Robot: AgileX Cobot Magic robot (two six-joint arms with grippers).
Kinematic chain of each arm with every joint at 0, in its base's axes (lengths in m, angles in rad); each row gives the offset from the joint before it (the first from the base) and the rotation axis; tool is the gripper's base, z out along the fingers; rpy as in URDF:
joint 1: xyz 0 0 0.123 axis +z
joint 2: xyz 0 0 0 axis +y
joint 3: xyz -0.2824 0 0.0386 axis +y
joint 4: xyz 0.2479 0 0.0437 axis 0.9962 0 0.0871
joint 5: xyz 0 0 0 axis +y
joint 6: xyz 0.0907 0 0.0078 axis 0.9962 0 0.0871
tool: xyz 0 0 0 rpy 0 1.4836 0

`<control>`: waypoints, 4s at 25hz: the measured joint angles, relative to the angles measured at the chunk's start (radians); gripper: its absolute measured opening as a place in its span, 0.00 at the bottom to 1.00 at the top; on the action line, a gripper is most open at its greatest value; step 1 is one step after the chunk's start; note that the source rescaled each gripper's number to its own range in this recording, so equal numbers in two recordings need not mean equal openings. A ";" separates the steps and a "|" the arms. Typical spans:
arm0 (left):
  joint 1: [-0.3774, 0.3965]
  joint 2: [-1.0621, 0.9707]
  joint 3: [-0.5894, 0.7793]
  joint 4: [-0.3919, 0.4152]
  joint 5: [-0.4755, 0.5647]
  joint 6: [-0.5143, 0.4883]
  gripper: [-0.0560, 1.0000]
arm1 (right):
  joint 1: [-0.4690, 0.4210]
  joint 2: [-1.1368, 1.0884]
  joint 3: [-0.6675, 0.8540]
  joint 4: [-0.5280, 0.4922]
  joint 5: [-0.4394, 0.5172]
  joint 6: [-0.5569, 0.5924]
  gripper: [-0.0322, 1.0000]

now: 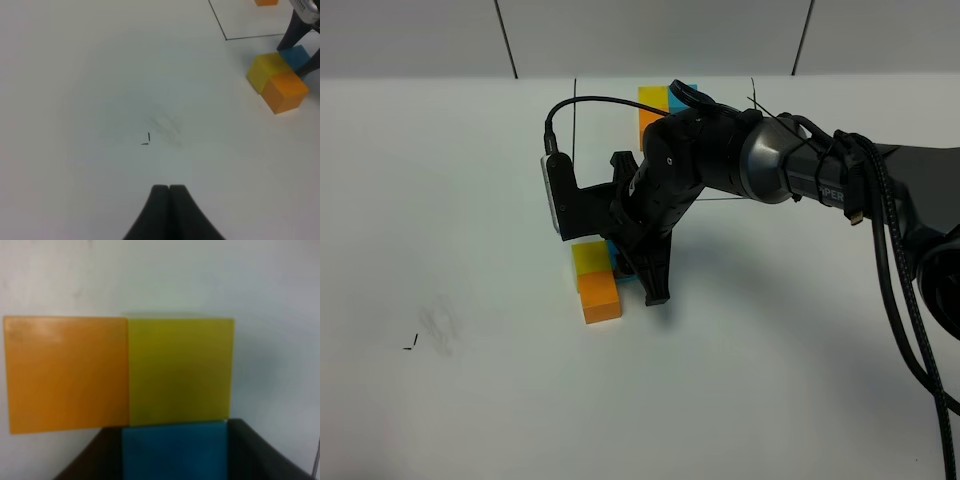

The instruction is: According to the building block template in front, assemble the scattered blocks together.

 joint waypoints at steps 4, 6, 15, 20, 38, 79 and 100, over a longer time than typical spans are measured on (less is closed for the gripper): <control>0.000 0.000 0.000 0.000 0.000 0.000 0.05 | 0.000 0.011 0.001 -0.014 0.010 0.010 0.73; 0.000 0.000 0.000 0.000 0.000 0.000 0.05 | 0.000 0.012 0.001 -0.014 0.010 0.014 0.84; 0.000 0.000 0.000 0.000 0.000 0.000 0.05 | 0.000 0.009 0.001 -0.021 0.008 0.038 0.97; 0.000 0.000 0.000 0.000 0.000 0.000 0.05 | 0.000 -0.019 0.001 -0.056 0.008 0.066 0.96; 0.000 0.000 0.000 0.000 0.000 0.000 0.05 | 0.000 -0.192 0.001 -0.192 0.042 0.228 0.47; 0.000 0.000 0.000 0.000 0.000 0.000 0.05 | -0.352 -0.282 0.001 -0.391 0.360 1.310 0.04; 0.000 0.000 0.000 0.000 0.000 0.000 0.05 | -0.637 -0.875 0.723 -0.415 0.295 1.324 0.04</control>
